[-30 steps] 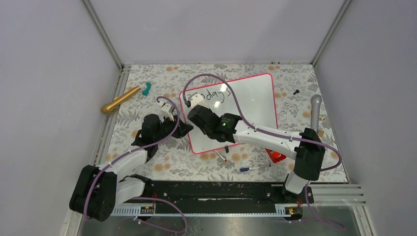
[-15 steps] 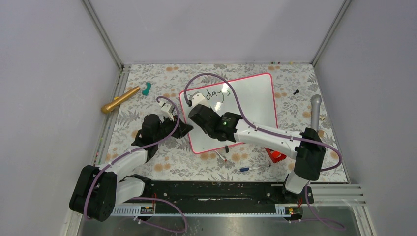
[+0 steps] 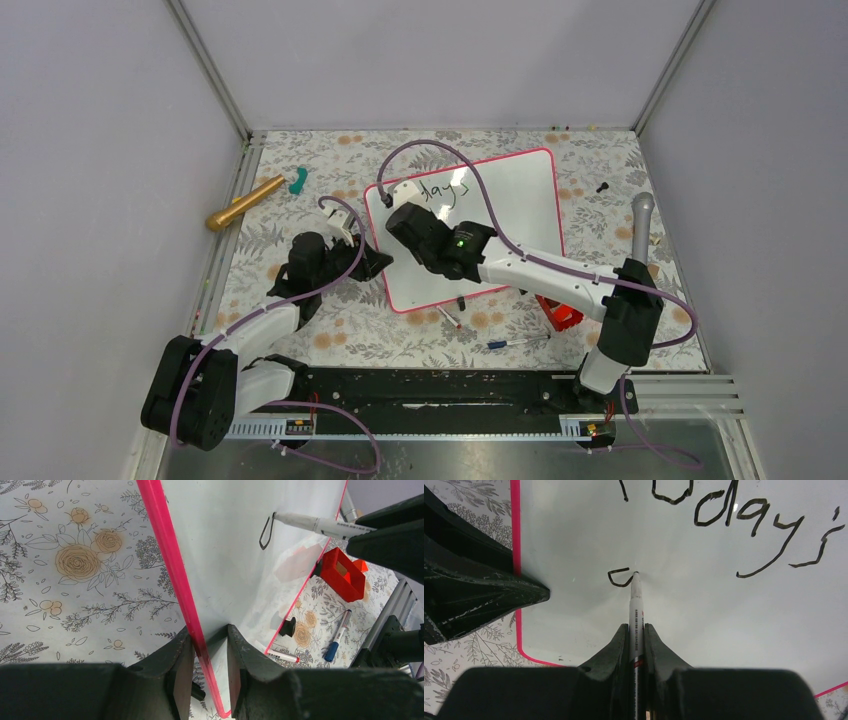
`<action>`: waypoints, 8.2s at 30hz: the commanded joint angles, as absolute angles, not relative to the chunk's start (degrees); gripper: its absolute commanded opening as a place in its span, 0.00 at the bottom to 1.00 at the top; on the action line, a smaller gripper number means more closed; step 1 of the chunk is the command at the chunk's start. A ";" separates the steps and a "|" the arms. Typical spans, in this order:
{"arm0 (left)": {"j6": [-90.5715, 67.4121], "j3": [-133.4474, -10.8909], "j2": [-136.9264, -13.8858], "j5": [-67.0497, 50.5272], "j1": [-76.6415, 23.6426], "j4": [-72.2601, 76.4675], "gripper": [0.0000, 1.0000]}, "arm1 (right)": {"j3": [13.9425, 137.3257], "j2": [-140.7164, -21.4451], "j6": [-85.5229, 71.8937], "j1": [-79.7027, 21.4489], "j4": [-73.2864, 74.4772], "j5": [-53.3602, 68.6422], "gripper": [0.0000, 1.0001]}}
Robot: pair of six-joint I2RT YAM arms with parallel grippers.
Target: Write a sentence on the whiteboard
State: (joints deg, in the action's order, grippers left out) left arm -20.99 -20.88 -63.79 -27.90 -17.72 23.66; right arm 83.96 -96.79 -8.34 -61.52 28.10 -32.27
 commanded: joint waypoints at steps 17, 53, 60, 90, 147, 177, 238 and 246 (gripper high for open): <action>-17.85 -21.88 -63.40 -24.84 -17.75 24.43 0.14 | 85.12 -96.01 -8.33 -60.15 28.39 -30.91 0.00; -17.84 -21.85 -63.31 -24.86 -17.75 24.44 0.13 | 79.75 -86.03 -9.63 -60.03 26.96 -24.57 0.00; -17.84 -21.85 -63.29 -24.75 -17.73 24.43 0.13 | 79.22 -85.66 -9.44 -58.15 27.60 -26.82 0.00; -17.84 -21.89 -63.41 -24.82 -17.72 24.42 0.13 | 77.74 -86.54 -8.92 -53.61 29.12 -26.64 0.00; -17.84 -21.84 -63.56 -24.81 -17.74 24.48 0.13 | 81.15 -92.31 -7.01 -52.36 28.42 -22.67 0.00; -17.75 -21.88 -63.48 -24.64 -17.75 24.46 0.13 | 79.85 -90.00 -6.47 -52.08 33.32 -25.74 0.00; -17.67 -21.80 -63.39 -24.60 -17.73 24.36 0.13 | 80.28 -90.73 -7.46 -51.16 34.01 -16.25 0.00; -17.67 -21.87 -63.34 -24.59 -17.71 24.26 0.13 | 81.04 -89.60 -7.47 -51.09 33.21 -14.40 0.00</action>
